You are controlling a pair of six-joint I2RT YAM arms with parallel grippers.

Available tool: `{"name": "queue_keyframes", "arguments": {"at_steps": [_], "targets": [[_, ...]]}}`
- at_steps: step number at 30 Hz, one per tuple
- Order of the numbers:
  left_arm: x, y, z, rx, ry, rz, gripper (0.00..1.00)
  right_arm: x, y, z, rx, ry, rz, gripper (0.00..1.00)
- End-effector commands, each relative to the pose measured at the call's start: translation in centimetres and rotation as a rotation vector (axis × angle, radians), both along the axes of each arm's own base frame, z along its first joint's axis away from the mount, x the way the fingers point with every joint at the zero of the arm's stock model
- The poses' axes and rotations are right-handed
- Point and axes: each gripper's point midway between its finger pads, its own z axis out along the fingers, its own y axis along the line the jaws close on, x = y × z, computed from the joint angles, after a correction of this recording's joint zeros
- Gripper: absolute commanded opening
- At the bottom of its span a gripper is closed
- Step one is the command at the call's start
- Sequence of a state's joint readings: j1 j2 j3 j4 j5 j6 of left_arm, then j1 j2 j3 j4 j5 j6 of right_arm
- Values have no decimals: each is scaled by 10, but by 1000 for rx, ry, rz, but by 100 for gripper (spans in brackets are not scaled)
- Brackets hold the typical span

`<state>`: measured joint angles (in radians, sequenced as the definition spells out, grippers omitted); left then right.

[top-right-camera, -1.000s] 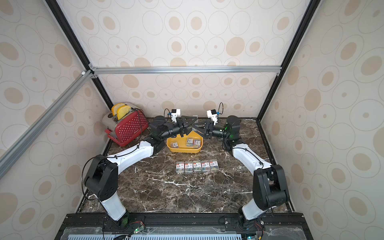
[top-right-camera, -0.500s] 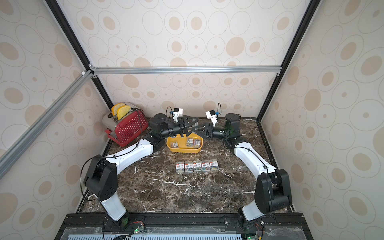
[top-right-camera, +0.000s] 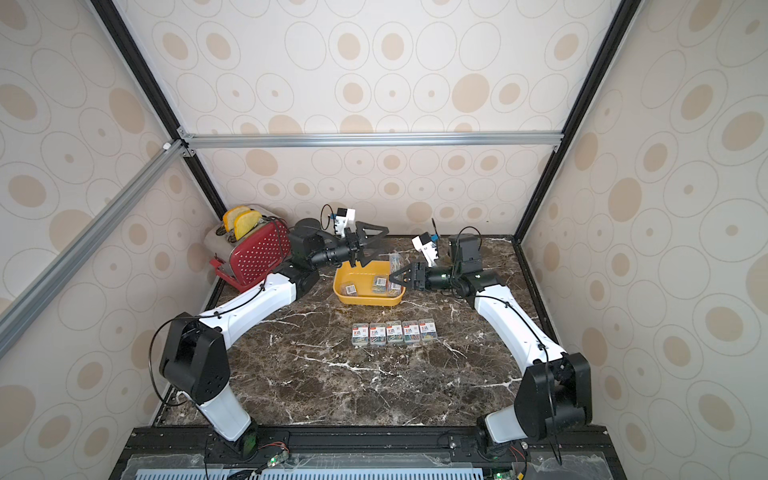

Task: Take the paper clips out of the storage box
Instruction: Pick up the boxed paper clips from the storage box.

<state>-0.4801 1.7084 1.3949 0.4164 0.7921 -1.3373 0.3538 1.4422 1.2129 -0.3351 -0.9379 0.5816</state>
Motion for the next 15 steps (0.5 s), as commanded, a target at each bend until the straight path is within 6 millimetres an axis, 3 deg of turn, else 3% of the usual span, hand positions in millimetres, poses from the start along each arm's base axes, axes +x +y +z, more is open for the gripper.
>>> {"name": "queue_keyframes", "arguments": {"at_steps": [1,8,15], "targets": [[-10,13,41,-12,-114,-2,88,-9,-9,0,-82,-78,10,29],[-12,20,16,113,-76,-11,88,-19,-21,-23,-248,-190,30,25],[-16,12,-29,217,15,-72,87,-33,-18,-46,-465,-365,103,25]]}}
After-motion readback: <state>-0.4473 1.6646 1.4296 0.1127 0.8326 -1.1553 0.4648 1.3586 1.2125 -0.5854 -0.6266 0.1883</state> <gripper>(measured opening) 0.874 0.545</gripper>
